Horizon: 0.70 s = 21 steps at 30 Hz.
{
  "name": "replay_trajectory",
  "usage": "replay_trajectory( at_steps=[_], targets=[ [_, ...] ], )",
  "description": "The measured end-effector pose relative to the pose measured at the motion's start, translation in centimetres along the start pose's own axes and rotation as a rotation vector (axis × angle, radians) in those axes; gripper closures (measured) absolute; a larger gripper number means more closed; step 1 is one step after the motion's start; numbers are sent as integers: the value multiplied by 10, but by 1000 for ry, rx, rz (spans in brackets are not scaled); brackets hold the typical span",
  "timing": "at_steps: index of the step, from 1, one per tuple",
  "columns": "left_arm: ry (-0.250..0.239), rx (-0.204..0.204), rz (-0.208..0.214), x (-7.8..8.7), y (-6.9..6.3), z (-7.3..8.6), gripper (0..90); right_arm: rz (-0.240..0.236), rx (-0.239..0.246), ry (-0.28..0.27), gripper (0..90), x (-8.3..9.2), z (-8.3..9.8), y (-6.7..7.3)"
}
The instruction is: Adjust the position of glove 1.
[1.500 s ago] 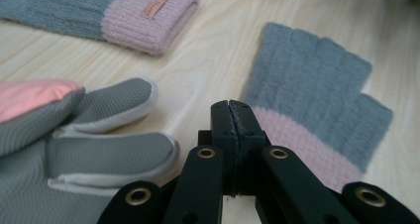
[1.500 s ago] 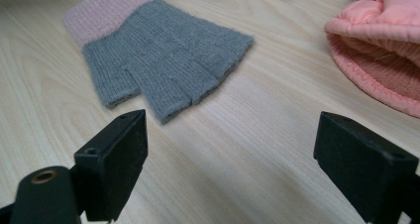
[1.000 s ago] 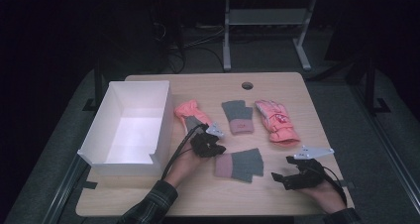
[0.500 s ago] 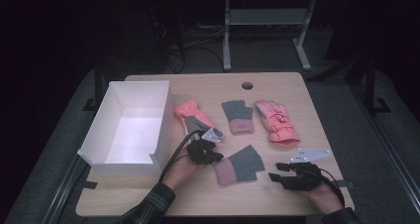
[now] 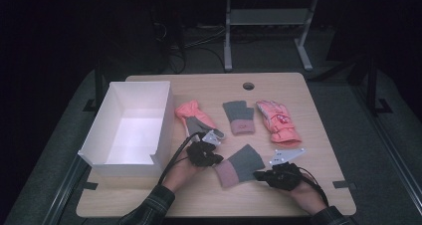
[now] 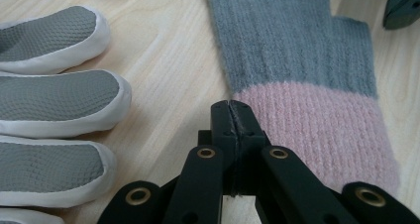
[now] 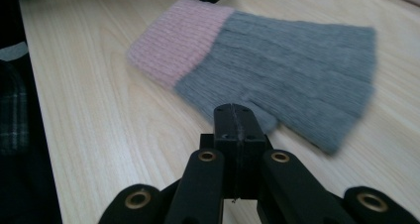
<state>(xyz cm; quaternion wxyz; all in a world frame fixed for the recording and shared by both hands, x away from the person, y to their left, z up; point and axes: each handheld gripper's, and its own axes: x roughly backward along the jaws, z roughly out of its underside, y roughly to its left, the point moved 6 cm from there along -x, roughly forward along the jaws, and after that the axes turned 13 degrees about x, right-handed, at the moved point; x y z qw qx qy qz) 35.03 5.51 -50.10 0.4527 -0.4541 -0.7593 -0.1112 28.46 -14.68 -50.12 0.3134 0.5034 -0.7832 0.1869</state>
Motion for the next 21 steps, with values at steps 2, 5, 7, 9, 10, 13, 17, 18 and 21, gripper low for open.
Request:
replay_trajectory(
  at_steps=[2,5,7,9,10,13,17,18,21],
  targets=[
    [7,10,26,-1,-2,3,895,-8,6,23,900,-8,-1,0],
    [20,23,43,-2,-4,5,895,-10,8,43,900,-13,-1,-1],
    [23,27,56,-3,-6,6,895,-3,7,52,900,-14,-1,-4],
    [29,28,67,-3,-8,7,895,-2,9,51,900,-15,-1,-6],
    [25,32,79,-3,-10,7,895,0,0,54,900,-14,-1,-7],
    [22,31,105,-4,-19,7,895,18,-1,57,900,-11,2,-12],
    [29,11,133,-7,-33,9,895,56,-26,64,900,-4,6,-23],
    [29,5,136,-8,-35,9,895,56,-26,64,900,-4,6,-23],
    [31,-8,162,-12,-45,8,893,68,-28,61,900,-2,6,-27]
  ],
)
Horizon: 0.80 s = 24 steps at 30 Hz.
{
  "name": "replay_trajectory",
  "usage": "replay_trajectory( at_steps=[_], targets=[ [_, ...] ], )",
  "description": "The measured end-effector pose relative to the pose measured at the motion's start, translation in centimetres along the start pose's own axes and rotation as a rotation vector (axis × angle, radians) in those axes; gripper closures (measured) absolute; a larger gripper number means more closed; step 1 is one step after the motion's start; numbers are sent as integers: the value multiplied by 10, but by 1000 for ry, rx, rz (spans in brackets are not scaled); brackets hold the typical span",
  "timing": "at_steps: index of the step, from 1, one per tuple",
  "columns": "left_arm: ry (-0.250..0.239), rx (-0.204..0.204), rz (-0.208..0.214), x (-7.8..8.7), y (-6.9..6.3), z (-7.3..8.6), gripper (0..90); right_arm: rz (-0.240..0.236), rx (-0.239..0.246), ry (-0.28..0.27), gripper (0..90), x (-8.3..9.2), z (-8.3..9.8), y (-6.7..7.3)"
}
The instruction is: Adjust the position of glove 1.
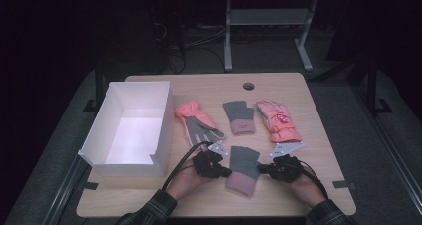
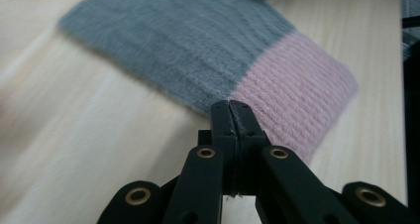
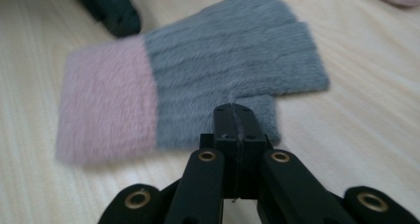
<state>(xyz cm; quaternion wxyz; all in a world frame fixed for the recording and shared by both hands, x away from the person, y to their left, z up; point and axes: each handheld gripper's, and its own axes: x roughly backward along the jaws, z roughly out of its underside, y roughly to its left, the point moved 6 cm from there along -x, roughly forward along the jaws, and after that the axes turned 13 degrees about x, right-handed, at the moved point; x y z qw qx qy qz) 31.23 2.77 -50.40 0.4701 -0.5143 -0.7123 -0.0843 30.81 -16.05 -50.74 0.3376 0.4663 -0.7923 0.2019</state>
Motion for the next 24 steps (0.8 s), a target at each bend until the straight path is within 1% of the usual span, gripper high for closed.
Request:
replay_trajectory(
  at_steps=[2,3,7,8,9,10,13,16,19,21,23,24],
  targets=[
    [2,-8,13,-3,-5,-1,889,13,2,-3,900,-1,-1,-6],
    [4,-17,17,-4,-7,-1,889,13,2,-3,900,-1,-1,-6],
    [5,-29,36,-9,-15,-3,879,23,-17,-5,900,-3,-2,-15],
    [10,-33,50,-12,-20,-3,880,28,-22,-2,900,-4,-2,-18],
    [10,-33,50,-12,-20,-3,880,28,-22,-2,900,-4,-2,-18],
    [9,-39,57,-14,-22,-3,880,34,-12,1,900,-5,-3,-19],
    [12,-58,65,-19,-27,-5,880,45,-5,10,900,-8,-7,-21],
    [15,-65,72,-22,-32,-8,880,56,5,9,900,-11,-11,-24],
    [10,-70,81,-26,-35,-10,880,57,0,9,900,-15,-13,-25],
    [14,-79,75,-26,-35,-10,880,57,-2,4,900,-15,-14,-26],
    [10,-78,75,-25,-35,-10,879,55,-2,6,900,-15,-14,-26],
    [5,-79,73,-25,-34,-10,864,56,-2,5,900,-14,-14,-26]
  ],
)
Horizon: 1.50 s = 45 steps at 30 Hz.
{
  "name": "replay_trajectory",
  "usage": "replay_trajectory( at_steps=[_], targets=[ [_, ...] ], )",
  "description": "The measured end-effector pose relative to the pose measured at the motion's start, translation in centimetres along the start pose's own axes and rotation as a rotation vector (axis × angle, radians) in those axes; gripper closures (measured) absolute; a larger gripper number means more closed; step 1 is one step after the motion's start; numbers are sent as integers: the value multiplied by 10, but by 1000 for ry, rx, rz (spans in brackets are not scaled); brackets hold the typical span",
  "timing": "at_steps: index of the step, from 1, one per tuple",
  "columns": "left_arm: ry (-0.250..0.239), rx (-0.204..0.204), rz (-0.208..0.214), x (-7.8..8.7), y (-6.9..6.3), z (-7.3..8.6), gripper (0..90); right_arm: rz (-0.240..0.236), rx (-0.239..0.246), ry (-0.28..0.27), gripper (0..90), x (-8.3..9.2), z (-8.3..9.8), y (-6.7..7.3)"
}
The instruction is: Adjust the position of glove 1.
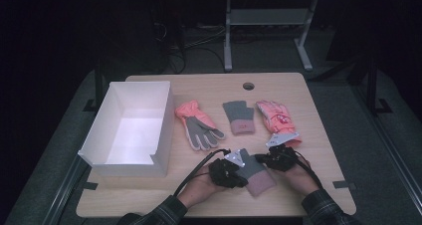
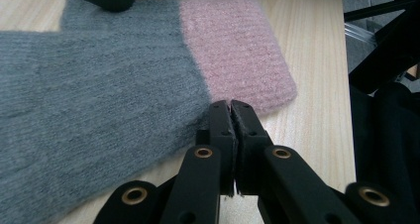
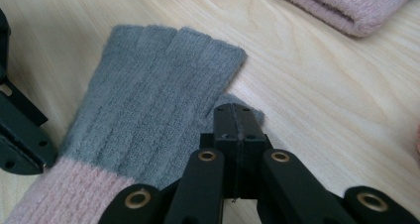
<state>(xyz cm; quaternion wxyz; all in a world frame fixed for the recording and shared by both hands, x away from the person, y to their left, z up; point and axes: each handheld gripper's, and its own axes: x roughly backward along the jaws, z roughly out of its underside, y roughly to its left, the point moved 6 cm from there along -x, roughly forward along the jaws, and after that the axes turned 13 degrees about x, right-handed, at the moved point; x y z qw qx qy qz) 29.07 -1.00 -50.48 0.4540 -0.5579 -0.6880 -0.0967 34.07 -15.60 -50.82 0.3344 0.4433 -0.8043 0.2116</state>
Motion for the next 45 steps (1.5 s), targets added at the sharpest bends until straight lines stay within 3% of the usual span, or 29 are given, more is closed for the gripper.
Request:
replay_trajectory(
  at_steps=[2,6,10,13,17,21,25,27,32,39,45],
  targets=[
    [-5,-4,-16,4,1,0,828,1,-11,-12,897,2,-1,0],
    [-27,6,-71,19,9,6,648,-20,-41,-14,816,8,0,-2],
    [-46,54,-102,36,19,17,474,-21,-70,-23,736,11,-1,-3],
    [-59,71,-151,47,26,29,343,-5,-80,-21,670,14,-5,-4],
    [-87,97,-196,57,33,41,170,12,-72,-18,783,18,-14,-6],
    [-113,97,-230,66,37,49,132,17,-58,-2,899,16,-21,-12],
    [-126,114,-240,68,40,56,129,40,-42,1,900,12,-30,-21],
    [-119,105,-250,68,42,60,129,39,-50,-7,900,10,-35,-25],
    [-135,134,-255,71,44,58,137,66,-65,10,900,-2,-52,-41],
    [-157,130,-264,75,47,58,139,102,-73,34,899,-18,-78,-63],
    [-149,124,-261,74,48,57,140,112,-111,30,900,-35,-93,-83]
  ],
)
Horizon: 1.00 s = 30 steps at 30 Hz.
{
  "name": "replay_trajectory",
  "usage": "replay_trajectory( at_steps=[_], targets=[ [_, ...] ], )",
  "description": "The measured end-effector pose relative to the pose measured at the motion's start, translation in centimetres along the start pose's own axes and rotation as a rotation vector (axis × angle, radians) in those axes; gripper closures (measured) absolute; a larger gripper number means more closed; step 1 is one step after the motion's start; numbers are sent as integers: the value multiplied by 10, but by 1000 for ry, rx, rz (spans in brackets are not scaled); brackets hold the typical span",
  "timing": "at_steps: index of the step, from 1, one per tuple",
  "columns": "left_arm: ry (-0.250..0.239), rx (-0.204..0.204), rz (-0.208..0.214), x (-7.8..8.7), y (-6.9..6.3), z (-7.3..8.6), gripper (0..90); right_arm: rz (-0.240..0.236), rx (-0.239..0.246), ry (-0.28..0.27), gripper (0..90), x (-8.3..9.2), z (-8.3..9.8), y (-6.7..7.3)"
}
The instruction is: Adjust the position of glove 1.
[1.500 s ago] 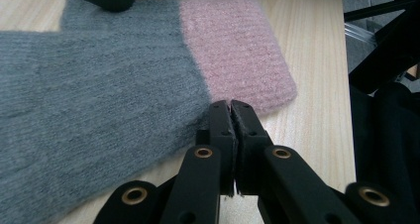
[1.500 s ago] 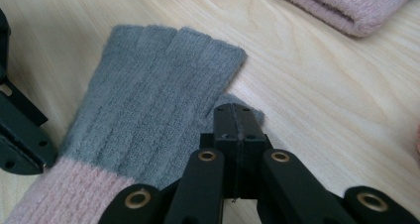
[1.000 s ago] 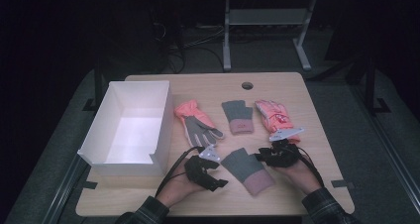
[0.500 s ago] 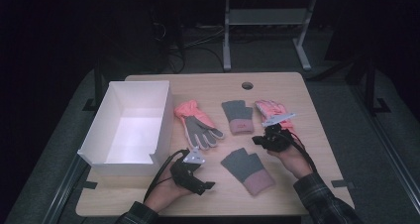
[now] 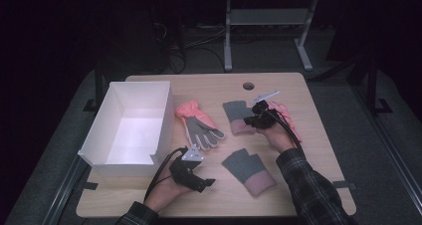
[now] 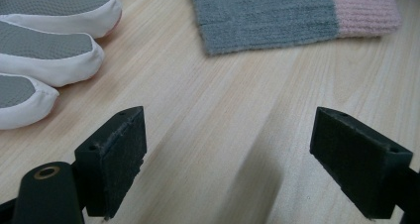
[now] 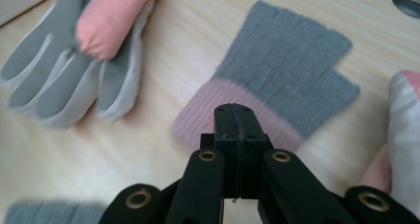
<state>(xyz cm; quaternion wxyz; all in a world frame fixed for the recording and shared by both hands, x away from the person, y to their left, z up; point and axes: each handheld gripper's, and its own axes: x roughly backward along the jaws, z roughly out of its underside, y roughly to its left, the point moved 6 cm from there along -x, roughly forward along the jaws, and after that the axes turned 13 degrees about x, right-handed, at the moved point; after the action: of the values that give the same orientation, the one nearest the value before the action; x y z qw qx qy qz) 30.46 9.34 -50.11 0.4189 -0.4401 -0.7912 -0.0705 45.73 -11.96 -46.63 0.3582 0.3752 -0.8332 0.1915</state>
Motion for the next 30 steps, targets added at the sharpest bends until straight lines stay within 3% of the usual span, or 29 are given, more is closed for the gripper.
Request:
replay_trajectory(
  at_steps=[6,15,19,26,30],
  targets=[
    [1,5,6,0,-1,0,140,-2,-44,18,900,-20,-5,-14],
    [11,2,24,-1,-2,1,140,-24,-57,66,900,-42,1,-7],
    [5,14,28,-2,-2,1,140,-34,-41,79,900,-39,3,-4],
    [11,9,33,-2,-2,1,140,-53,42,127,899,-24,15,5],
    [27,9,34,-4,-2,3,139,-56,61,133,895,-17,23,9]
  ],
)
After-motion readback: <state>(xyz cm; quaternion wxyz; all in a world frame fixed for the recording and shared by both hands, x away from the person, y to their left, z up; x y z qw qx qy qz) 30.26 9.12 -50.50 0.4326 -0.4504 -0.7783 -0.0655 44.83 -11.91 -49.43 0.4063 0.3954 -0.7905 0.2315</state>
